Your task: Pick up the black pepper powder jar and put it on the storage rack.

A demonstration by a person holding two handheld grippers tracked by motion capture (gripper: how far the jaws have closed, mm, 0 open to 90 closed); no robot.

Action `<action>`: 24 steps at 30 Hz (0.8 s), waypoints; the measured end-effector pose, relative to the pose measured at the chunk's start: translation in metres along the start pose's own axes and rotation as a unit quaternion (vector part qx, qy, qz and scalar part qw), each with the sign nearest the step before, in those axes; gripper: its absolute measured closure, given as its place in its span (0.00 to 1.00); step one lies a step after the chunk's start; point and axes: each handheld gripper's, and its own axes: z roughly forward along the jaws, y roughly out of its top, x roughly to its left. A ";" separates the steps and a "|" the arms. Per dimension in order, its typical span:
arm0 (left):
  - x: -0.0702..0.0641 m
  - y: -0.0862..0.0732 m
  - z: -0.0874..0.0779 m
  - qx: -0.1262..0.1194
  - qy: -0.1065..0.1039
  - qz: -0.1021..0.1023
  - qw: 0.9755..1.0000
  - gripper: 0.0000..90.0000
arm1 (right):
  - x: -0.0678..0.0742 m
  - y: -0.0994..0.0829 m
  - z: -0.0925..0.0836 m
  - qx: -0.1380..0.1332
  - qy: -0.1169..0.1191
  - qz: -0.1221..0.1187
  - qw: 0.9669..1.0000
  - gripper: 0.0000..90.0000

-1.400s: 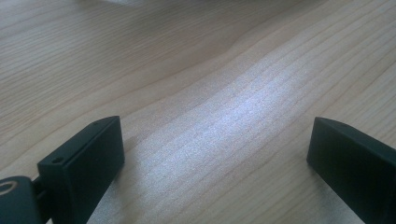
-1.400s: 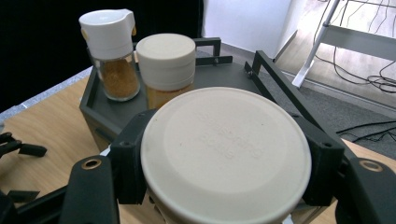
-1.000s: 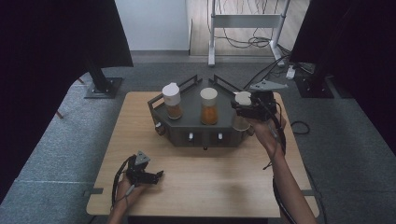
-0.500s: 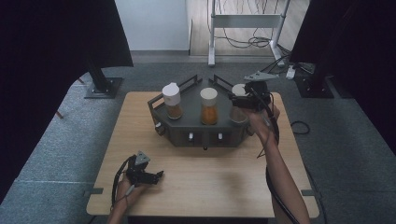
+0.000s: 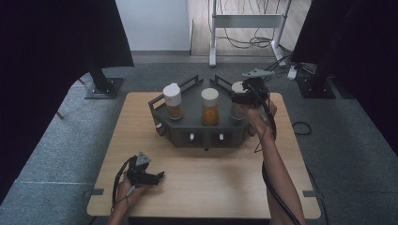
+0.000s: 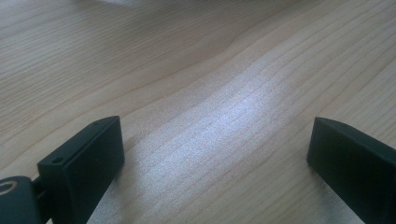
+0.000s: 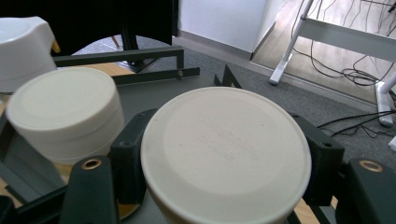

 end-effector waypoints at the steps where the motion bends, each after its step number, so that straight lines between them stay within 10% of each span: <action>1: 0.000 0.000 0.000 0.000 0.000 0.000 1.000 0.04 | -0.001 0.000 0.001 0.001 -0.001 0.000 1.000 0.36; 24: 0.000 0.000 0.000 0.001 -0.001 0.001 1.000 0.04 | -0.004 -0.010 0.015 0.016 -0.004 -0.002 1.000 0.36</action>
